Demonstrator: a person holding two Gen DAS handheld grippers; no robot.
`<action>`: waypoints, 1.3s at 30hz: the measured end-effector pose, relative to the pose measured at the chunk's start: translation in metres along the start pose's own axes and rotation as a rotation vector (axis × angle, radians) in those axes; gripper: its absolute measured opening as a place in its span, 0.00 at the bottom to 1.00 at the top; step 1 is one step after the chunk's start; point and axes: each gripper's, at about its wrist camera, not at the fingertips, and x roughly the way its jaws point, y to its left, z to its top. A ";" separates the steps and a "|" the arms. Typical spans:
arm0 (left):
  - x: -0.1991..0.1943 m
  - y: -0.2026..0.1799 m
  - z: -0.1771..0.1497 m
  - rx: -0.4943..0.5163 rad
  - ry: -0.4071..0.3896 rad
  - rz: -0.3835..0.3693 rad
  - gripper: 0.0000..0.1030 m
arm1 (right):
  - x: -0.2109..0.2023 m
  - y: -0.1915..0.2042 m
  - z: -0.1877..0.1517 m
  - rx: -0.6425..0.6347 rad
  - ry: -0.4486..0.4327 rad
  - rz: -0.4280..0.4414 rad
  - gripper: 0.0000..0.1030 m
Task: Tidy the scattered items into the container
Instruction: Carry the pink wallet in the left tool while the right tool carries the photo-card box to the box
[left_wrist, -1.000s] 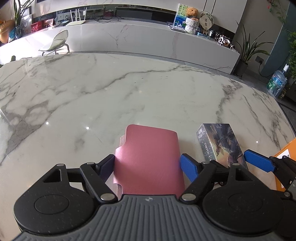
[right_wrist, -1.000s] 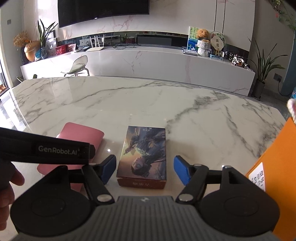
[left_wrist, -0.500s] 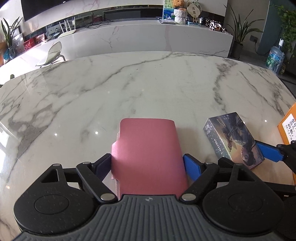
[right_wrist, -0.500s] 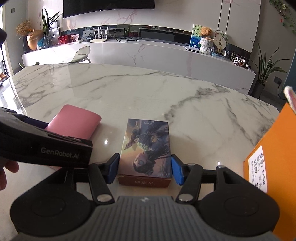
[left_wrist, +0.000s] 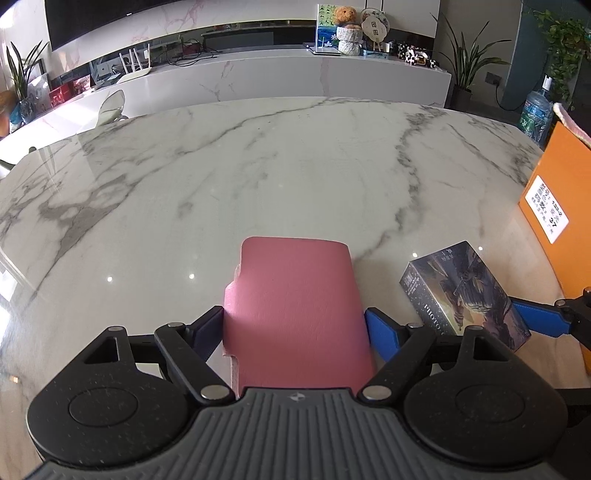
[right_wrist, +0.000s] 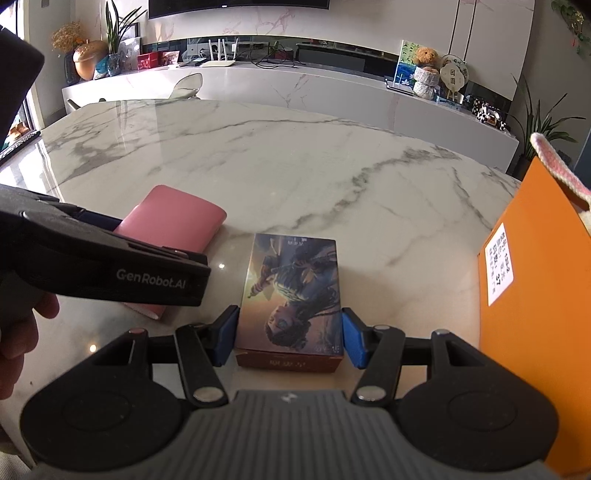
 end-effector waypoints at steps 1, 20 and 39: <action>-0.004 0.000 -0.004 0.000 -0.002 -0.002 0.92 | -0.004 0.001 -0.004 0.001 0.004 0.000 0.59; -0.093 -0.028 -0.029 0.013 -0.125 -0.073 0.91 | -0.099 -0.012 -0.038 0.165 -0.068 0.004 0.58; -0.153 -0.112 0.022 0.095 -0.279 -0.275 0.91 | -0.193 -0.094 -0.030 0.272 -0.291 -0.200 0.58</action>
